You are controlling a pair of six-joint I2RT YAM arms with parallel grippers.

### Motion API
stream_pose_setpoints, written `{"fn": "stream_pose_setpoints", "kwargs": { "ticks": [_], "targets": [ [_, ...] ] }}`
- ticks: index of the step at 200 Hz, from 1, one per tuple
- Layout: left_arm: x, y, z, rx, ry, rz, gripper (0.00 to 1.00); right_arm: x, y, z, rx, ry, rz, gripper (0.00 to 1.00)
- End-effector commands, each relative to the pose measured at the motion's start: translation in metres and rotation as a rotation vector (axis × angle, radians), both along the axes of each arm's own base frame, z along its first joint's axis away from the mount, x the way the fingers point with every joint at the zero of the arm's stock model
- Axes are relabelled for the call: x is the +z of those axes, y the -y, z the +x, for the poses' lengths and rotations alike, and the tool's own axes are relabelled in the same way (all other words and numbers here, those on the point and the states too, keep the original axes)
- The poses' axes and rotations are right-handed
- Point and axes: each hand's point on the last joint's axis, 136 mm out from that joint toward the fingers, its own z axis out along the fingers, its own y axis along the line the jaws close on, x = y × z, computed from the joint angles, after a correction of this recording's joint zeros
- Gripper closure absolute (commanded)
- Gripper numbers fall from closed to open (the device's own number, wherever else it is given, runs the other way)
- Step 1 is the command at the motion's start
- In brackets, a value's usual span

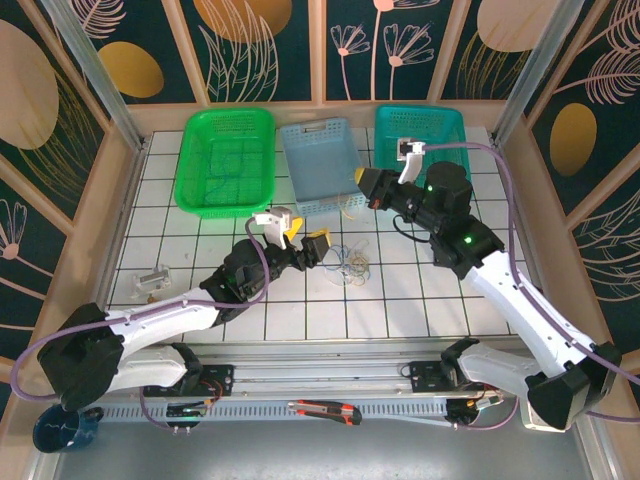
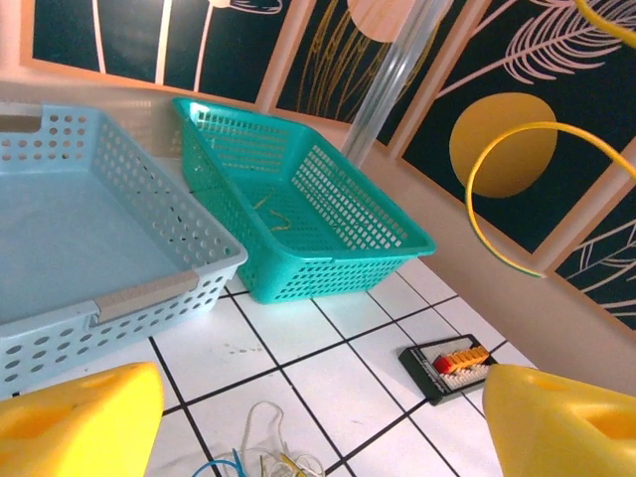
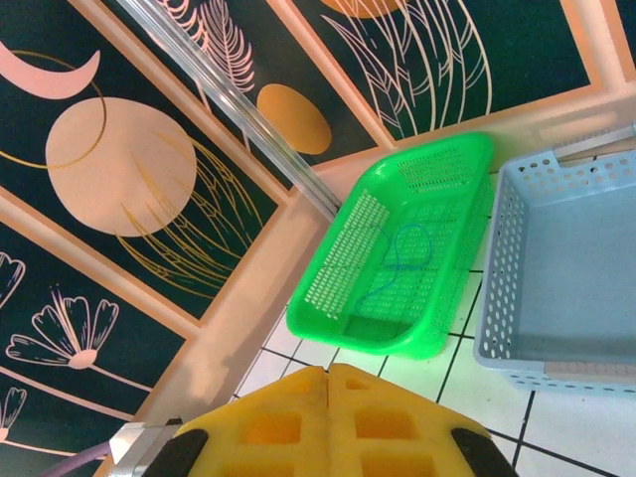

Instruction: Untangle the cables

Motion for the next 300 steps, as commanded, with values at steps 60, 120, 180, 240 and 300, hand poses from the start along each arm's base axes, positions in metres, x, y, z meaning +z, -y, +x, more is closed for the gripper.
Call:
{"fn": "stream_pose_setpoints", "kwargs": {
  "ticks": [60,120,180,240,300],
  "targets": [
    [0.032,0.011,-0.009,-0.231,0.023,-0.17,0.12,0.019,0.005,-0.002,0.018,0.031,0.044,1.0],
    [0.044,0.032,-0.009,-0.359,-0.012,-0.247,0.13,0.016,-0.001,-0.006,0.061,0.011,0.079,1.0],
    [0.05,0.039,-0.002,-0.383,-0.017,-0.291,0.15,0.014,-0.005,-0.013,0.087,0.0,0.104,1.0],
    [0.053,0.043,0.003,-0.393,-0.021,-0.314,0.17,0.01,-0.014,-0.02,0.113,-0.007,0.112,1.0],
    [0.052,0.048,0.004,-0.412,-0.032,-0.324,0.27,0.014,-0.022,-0.026,0.138,-0.005,0.126,1.0]
  ]
}}
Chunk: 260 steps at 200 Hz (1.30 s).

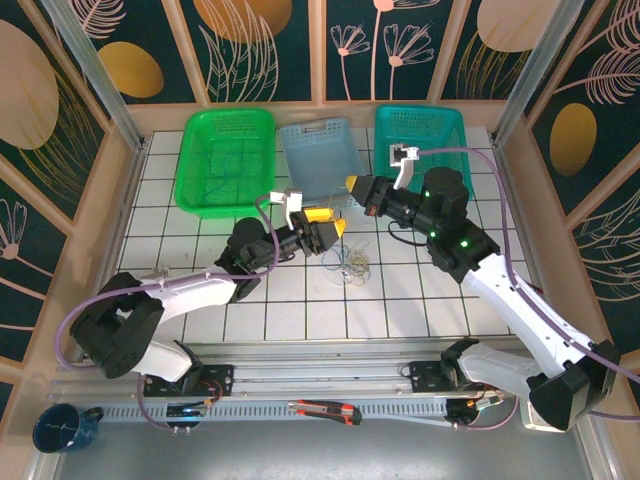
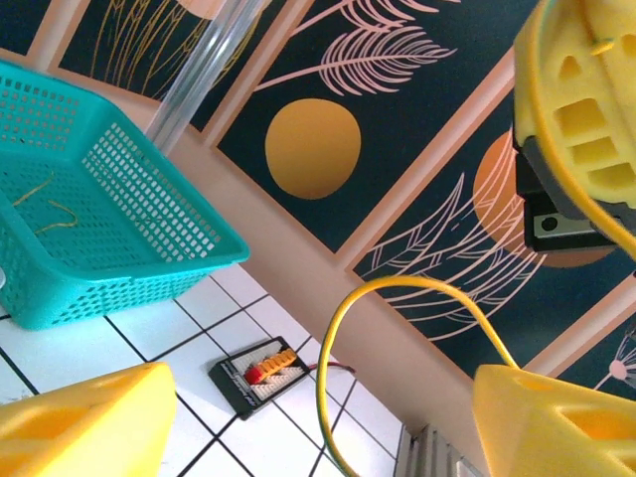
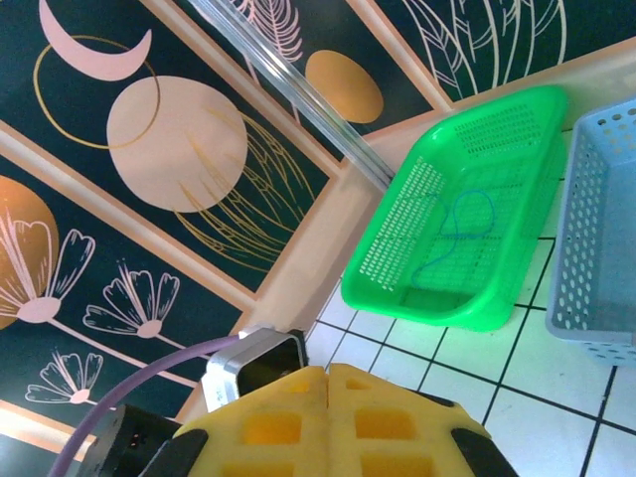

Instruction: Untangle the cables

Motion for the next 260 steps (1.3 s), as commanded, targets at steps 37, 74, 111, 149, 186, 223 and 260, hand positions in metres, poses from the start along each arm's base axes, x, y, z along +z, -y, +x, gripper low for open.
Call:
{"fn": "stream_pose_setpoints", "kwargs": {
  "ticks": [37,74,111,149,186,223,260],
  "targets": [
    [0.018,0.005,-0.001,-0.044,0.041,-0.066,0.47,0.025,-0.003,-0.009,0.02,0.054,0.058,1.0],
    [0.01,0.004,-0.001,-0.042,0.023,-0.06,0.82,0.03,0.004,0.0,-0.026,0.072,0.042,1.0],
    [-0.008,-0.005,-0.007,-0.024,-0.016,-0.038,1.0,0.043,0.033,0.03,-0.137,0.096,0.048,1.0],
    [-0.027,-0.022,-0.019,0.005,-0.058,-0.029,1.0,0.044,0.075,0.072,-0.33,0.095,0.045,1.0],
    [-0.03,-0.032,-0.026,0.021,-0.068,-0.042,1.0,0.033,0.094,0.096,-0.387,0.058,0.094,1.0],
    [-0.025,-0.035,-0.026,0.039,-0.061,-0.033,0.95,0.023,0.091,0.105,-0.379,0.044,0.078,1.0],
    [-0.022,-0.043,-0.024,0.083,-0.061,-0.021,0.36,0.017,0.107,0.127,-0.432,0.035,0.039,1.0]
  ]
}}
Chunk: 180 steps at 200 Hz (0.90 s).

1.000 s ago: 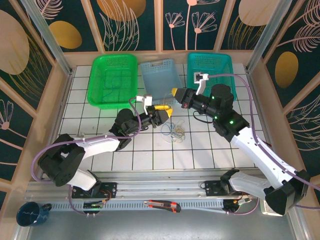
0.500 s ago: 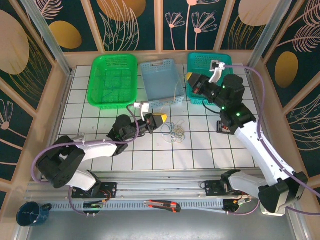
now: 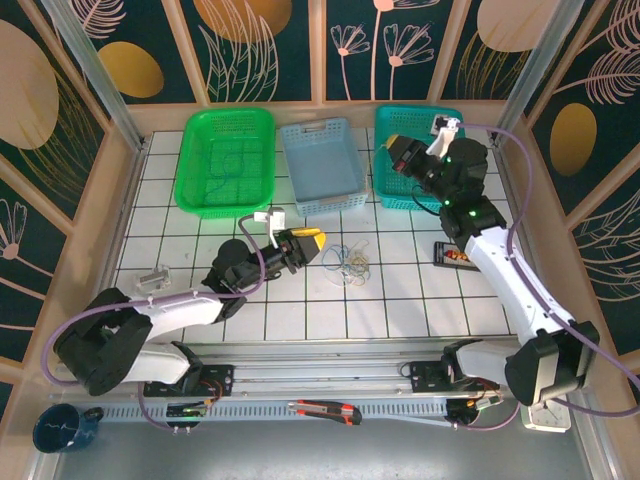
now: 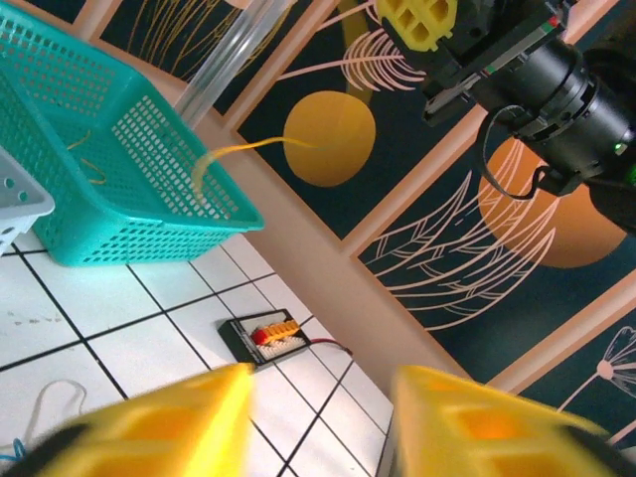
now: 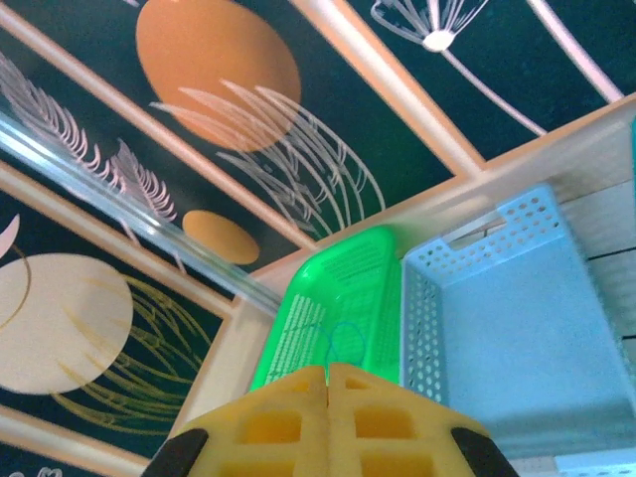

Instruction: Untangle the cables

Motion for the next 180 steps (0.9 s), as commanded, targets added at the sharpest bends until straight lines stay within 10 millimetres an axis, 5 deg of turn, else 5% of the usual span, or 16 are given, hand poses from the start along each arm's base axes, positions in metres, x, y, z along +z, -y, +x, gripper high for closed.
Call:
{"fn": "stream_pose_setpoints", "kwargs": {
  "ticks": [1,38,92,137,161,180],
  "targets": [
    [0.005,-0.009,0.001,0.042,0.012,0.0,0.35,0.018,0.017,0.018,-0.06,0.056,-0.003,1.0],
    [0.004,-0.025,0.006,0.138,-0.001,0.023,0.02,0.0,0.054,0.061,-0.177,0.014,-0.064,1.0],
    [-0.001,-0.049,0.018,0.291,-0.009,0.087,0.01,-0.05,0.114,0.131,-0.338,-0.077,-0.125,1.0],
    [0.001,-0.047,0.033,0.341,-0.01,0.111,0.01,-0.088,0.141,0.19,-0.399,-0.141,-0.164,1.0],
    [0.007,-0.035,0.044,0.325,0.002,0.125,0.01,-0.105,0.149,0.213,-0.411,-0.17,-0.221,0.53],
    [0.011,-0.023,0.052,0.308,0.01,0.125,0.01,-0.106,0.151,0.217,-0.417,-0.178,-0.239,0.43]
  ]
}}
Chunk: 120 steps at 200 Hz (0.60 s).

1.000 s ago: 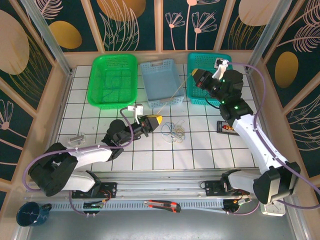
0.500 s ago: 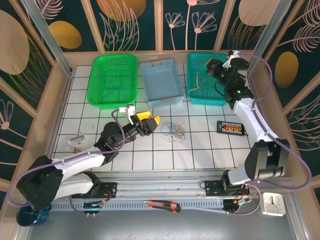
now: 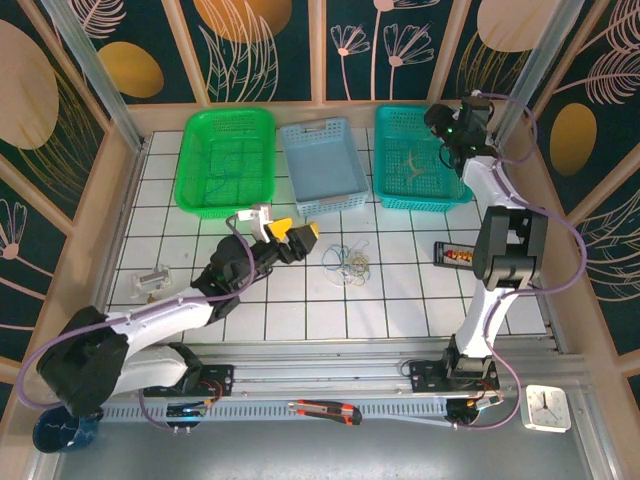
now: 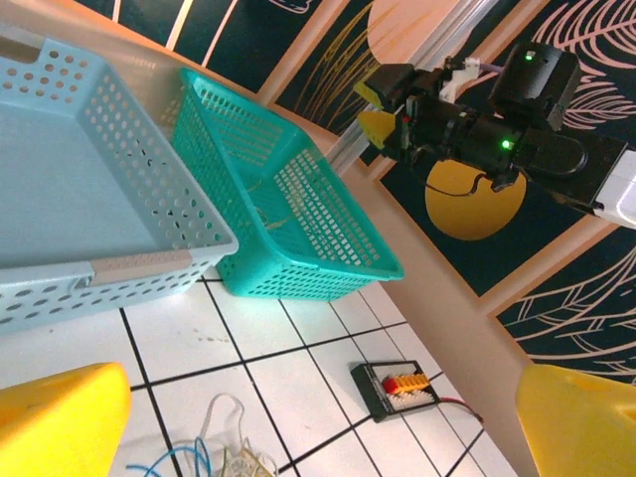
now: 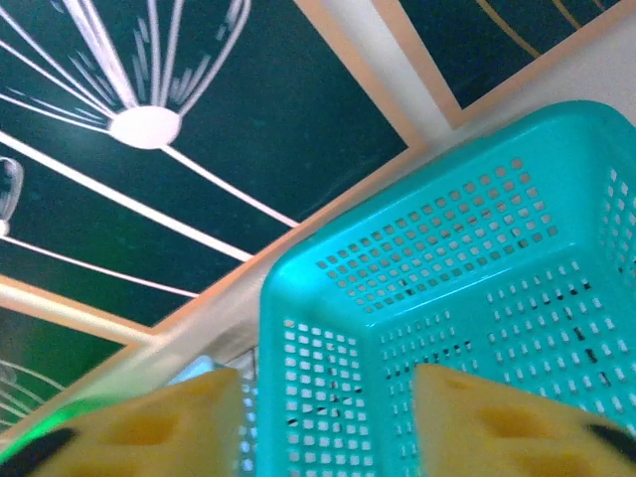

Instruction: Untangle the cables

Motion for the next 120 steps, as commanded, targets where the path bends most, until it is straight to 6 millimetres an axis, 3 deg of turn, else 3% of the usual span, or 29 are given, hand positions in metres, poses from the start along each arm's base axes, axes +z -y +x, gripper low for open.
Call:
{"fn": "stream_pose_setpoints", "kwargs": {
  "ticks": [1,29,63,95,120],
  "targets": [
    [0.02,0.011,0.013,-0.005,0.051,-0.001,0.01,0.019,0.007,0.006,-0.015,0.027,-0.057,0.43],
    [0.02,0.025,0.023,-0.03,0.043,-0.015,0.01,0.024,0.004,-0.008,0.0,0.032,-0.038,0.41],
    [0.013,0.033,0.031,-0.031,0.004,-0.025,0.01,0.027,-0.018,-0.046,0.069,0.047,0.022,0.41],
    [0.0,0.034,0.035,-0.017,-0.049,-0.001,0.01,0.03,-0.06,-0.097,0.178,0.063,0.043,0.41],
    [-0.006,0.029,0.036,0.01,-0.079,0.004,0.01,0.013,-0.101,-0.143,0.281,0.031,0.021,0.42]
  ]
}}
